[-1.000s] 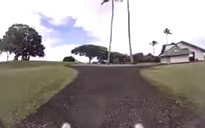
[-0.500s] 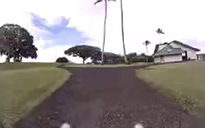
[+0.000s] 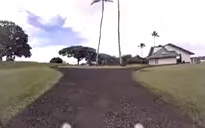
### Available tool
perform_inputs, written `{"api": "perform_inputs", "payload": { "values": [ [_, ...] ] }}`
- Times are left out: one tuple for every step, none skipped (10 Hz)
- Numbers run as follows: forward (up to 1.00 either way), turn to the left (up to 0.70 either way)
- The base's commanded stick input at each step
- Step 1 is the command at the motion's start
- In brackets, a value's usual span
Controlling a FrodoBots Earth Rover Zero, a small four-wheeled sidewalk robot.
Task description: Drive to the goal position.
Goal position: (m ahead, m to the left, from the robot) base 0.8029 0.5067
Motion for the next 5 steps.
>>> {"api": "perform_inputs", "payload": {
  "values": [
    [0.7, 0.0],
    [0.7, 0.0],
    [0.7, 0.0],
    [0.7, 0.02],
    [0.7, 0.02]
  ]
}}
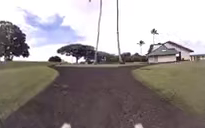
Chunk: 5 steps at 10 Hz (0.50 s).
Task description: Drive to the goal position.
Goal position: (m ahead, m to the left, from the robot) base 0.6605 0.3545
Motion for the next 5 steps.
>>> {"api": "perform_inputs", "payload": {
  "values": [
    [0.7, 0.1],
    [0.7, 0.35],
    [0.7, 0.35],
    [0.7, 0.27],
    [0.7, 0.14]
  ]
}}
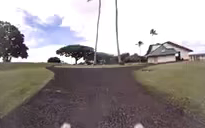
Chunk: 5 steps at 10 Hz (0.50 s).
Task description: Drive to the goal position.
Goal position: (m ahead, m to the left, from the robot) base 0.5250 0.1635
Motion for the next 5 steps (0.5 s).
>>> {"api": "perform_inputs", "payload": {
  "values": [
    [0.7, 0.04],
    [0.7, 0.04],
    [0.7, 0.04],
    [0.7, 0.03],
    [0.7, 0.03]
  ]
}}
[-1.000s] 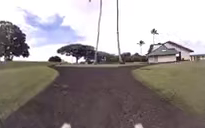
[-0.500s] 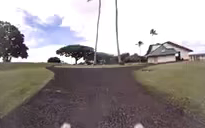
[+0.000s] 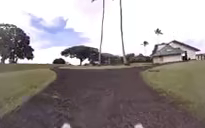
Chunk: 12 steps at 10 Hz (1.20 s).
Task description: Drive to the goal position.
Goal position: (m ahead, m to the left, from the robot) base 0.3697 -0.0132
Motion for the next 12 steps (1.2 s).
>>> {"api": "perform_inputs", "payload": {
  "values": [
    [0.7, 0.02],
    [0.7, 0.01],
    [0.7, 0.0],
    [0.7, 0.0],
    [0.7, 0.0],
    [0.7, 0.0],
    [0.7, 0.0],
    [0.7, 0.0],
    [0.7, 0.0],
    [0.7, 0.0],
    [0.7, 0.0],
    [0.7, 0.0]
  ]
}}
